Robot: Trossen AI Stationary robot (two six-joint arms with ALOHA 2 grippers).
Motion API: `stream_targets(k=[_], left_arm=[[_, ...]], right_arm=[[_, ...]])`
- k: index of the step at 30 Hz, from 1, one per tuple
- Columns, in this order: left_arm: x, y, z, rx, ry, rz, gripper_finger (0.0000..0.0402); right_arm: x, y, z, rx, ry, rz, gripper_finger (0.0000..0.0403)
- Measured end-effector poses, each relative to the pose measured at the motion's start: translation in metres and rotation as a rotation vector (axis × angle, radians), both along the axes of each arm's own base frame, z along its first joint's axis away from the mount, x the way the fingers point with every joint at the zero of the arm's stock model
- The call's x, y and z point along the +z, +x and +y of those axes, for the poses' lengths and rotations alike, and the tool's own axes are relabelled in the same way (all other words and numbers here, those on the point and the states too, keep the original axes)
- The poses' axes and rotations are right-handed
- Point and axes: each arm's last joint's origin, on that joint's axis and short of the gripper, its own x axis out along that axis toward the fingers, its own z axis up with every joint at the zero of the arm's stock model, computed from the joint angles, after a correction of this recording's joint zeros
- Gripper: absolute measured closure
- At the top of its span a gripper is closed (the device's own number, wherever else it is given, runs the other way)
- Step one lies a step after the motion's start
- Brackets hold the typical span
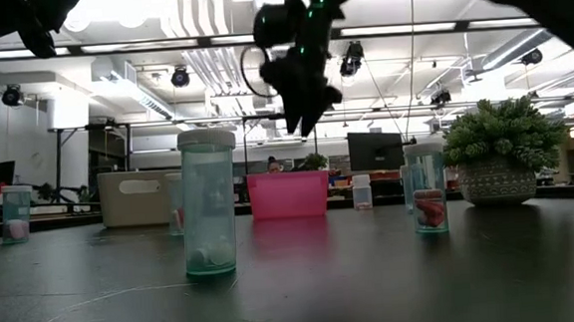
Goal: Pick and place medicine bottles into bin by pill shape (circle, oval)
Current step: Put the pink tablet bottle into the white bin
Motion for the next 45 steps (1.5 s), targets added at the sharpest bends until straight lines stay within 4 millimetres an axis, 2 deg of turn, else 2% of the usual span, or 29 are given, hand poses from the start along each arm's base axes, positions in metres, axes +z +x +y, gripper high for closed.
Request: stream_targets(k=[4,10,19,25,32,38,45], left_arm=[[0.000,0.000,0.000,-0.009,-0.009,0.000,0.0291],[-0.001,0.003,-0.001,-0.024,-0.017,0.011,0.0291],[0.005,0.011,-0.005,-0.044,-0.029,0.039,0.0291],[0.004,0.020,-0.008,-0.112,-0.118,0.038,0.0291],[0.011,0.036,-0.015,-0.194,-0.258,0.053,0.0291],[0.028,0.052,-0.020,-0.171,-0.343,0.071,0.0291],[0.052,0.085,-0.033,-0.174,-0.464,0.188,0.0291]], right_arm=[[0.004,-0.011,0.040,0.049,-0.074,-0.054,0.0188],[0.001,-0.044,0.091,0.110,-0.098,-0.243,0.0188],[0.001,-0.101,0.132,0.240,-0.201,-0.564,0.0188],[-0.006,-0.138,0.145,0.341,-0.293,-0.767,0.0188],[-0.009,-0.173,0.146,0.394,-0.410,-0.943,0.0188],[-0.004,-0.190,0.146,0.438,-0.516,-1.049,0.0188],[0.001,-0.201,0.146,0.487,-0.589,-1.074,0.0188]])
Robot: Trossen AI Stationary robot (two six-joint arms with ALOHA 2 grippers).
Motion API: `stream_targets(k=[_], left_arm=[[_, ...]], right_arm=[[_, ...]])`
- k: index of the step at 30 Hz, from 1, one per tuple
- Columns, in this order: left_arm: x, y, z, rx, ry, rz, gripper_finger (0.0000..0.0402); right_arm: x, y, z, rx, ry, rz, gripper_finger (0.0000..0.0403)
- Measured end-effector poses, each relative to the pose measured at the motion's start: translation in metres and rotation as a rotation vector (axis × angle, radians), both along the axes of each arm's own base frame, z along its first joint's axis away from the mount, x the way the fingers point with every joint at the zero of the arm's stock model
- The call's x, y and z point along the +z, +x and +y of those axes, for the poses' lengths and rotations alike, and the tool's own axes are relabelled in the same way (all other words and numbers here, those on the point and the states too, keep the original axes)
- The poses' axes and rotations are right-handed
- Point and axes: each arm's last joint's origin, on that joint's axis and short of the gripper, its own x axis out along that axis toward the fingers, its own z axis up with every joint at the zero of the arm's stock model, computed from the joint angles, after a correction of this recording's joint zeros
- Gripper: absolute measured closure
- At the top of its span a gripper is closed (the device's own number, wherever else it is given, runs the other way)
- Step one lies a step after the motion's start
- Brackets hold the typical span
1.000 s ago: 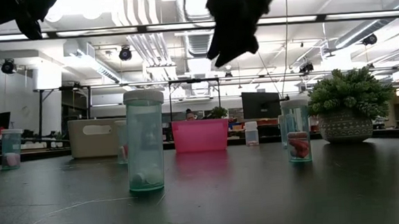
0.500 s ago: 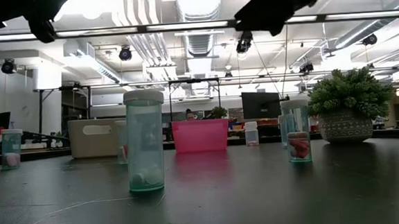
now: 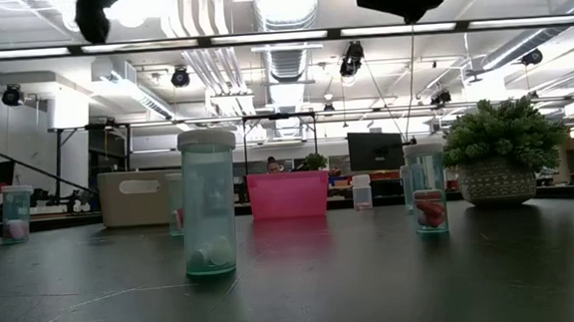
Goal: Pick and place medicine bottles into bin by pill shape (circle, oval)
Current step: Put the pink tablet bottle into the white bin
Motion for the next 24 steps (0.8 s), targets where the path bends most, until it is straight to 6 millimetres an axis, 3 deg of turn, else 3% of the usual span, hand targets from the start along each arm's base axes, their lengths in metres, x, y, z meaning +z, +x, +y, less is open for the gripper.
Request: stream_targets(k=[3,12,20,24], left_arm=[[0.008,0.014,-0.006,-0.029,-0.094,0.110,0.0291],[0.025,0.043,-0.025,-0.153,-0.634,0.581,0.0291],[0.011,0.079,-0.070,-0.314,-1.049,1.038,0.0291],[-0.006,0.083,-0.101,-0.342,-1.158,1.211,0.0291]], right_arm=[[0.001,-0.004,0.000,0.002,-0.021,-0.010,0.0188],[0.005,-0.020,0.000,0.002,-0.027,-0.044,0.0188],[0.005,-0.028,0.000,0.003,-0.036,-0.024,0.0188],[0.006,-0.029,0.000,0.003,-0.036,-0.028,0.0188]])
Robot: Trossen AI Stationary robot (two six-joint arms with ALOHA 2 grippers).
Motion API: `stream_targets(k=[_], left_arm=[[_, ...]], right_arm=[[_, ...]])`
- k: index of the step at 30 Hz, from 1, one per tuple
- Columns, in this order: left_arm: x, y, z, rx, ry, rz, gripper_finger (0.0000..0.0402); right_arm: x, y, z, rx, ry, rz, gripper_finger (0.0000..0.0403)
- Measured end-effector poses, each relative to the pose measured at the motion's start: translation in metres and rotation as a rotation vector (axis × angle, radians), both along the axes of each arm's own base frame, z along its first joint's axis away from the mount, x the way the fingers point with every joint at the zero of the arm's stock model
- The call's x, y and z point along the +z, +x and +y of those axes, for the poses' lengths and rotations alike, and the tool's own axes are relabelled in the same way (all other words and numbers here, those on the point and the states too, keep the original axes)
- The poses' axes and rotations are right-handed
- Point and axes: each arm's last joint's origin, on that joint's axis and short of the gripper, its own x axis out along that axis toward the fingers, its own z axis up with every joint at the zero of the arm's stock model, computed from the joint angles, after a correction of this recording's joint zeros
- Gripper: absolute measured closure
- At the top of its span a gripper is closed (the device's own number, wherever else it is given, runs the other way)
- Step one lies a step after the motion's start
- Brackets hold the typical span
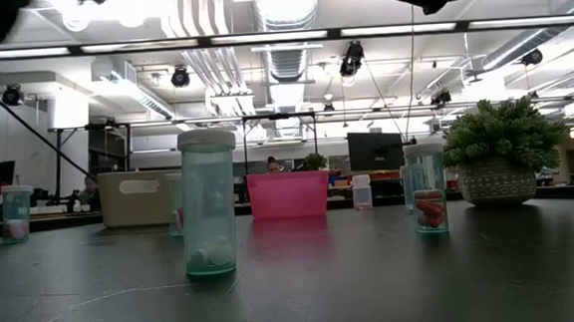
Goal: Pick and place medicine bottles into bin by pill shape (circle, oval)
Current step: Put the pink tablet bottle into the white bin
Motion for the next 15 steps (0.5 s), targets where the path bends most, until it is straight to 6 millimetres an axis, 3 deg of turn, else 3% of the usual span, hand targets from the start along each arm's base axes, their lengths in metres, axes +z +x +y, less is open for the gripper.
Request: stream_targets(k=[6,15], left_arm=[[-0.013,-0.026,-0.037,0.006,-0.015,0.172,0.0291],[-0.016,-0.083,-0.044,0.148,0.184,0.416,0.0289]], right_arm=[[-0.001,0.001,0.000,0.001,-0.015,0.007,0.0188],[0.000,0.001,0.000,0.002,-0.024,-0.003,0.0188]])
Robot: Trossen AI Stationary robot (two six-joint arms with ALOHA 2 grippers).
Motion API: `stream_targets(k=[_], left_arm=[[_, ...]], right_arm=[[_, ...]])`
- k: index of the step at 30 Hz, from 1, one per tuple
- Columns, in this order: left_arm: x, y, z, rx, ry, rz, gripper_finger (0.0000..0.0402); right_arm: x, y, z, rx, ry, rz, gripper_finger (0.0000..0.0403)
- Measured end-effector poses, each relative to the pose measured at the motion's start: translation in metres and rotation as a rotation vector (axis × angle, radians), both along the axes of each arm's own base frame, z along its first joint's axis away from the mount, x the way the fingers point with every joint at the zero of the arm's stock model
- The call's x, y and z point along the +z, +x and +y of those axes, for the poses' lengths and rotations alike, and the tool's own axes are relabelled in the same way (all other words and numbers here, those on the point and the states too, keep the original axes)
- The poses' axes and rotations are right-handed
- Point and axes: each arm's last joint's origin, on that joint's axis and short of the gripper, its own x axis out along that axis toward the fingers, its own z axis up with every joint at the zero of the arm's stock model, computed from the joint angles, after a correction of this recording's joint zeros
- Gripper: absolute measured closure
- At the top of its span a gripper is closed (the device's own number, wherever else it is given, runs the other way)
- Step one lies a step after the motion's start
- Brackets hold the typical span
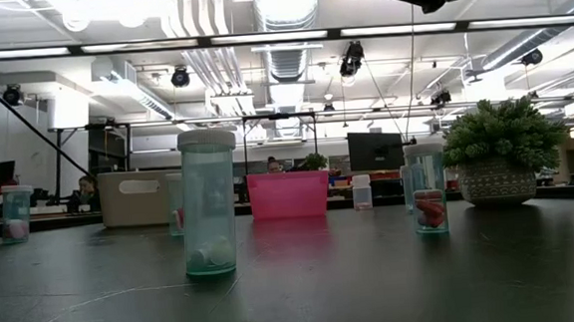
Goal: Pick and place medicine bottles into bin by pill shape (circle, oval)
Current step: Put the pink tablet bottle into the white bin
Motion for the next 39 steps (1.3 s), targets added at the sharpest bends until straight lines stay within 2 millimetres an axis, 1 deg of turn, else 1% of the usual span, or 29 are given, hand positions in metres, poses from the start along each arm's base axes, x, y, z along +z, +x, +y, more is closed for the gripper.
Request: stream_targets(k=[3,6,12,16,20,27,32,35,39], left_arm=[[-0.005,-0.009,-0.009,-0.011,0.015,0.021,0.0277],[-0.011,-0.016,-0.016,-0.021,0.033,0.041,0.0251],[-0.028,-0.026,-0.014,0.015,0.066,0.108,0.0195],[-0.038,-0.031,-0.012,0.003,0.050,0.186,0.0177],[-0.048,-0.035,-0.011,-0.007,0.041,0.217,0.0176],[-0.068,-0.034,-0.013,-0.013,-0.016,0.180,0.0176],[-0.075,-0.036,-0.010,-0.011,0.005,0.194,0.0179],[-0.076,-0.036,-0.009,-0.011,0.009,0.197,0.0196],[-0.076,-0.036,-0.009,-0.011,0.007,0.199,0.0238]], right_arm=[[0.000,0.000,0.000,0.000,0.001,0.000,0.0188],[-0.001,0.001,0.000,0.000,0.002,0.004,0.0188],[-0.004,0.004,0.000,0.000,0.011,0.021,0.0188],[-0.005,0.005,0.000,0.000,0.010,0.026,0.0188],[-0.004,0.005,0.000,0.000,0.009,0.025,0.0188],[-0.004,0.005,0.000,-0.001,0.007,0.025,0.0188],[-0.004,0.005,0.000,-0.001,0.007,0.025,0.0188],[-0.004,0.005,0.000,-0.001,0.007,0.025,0.0188],[-0.004,0.005,0.000,-0.001,0.007,0.025,0.0188]])
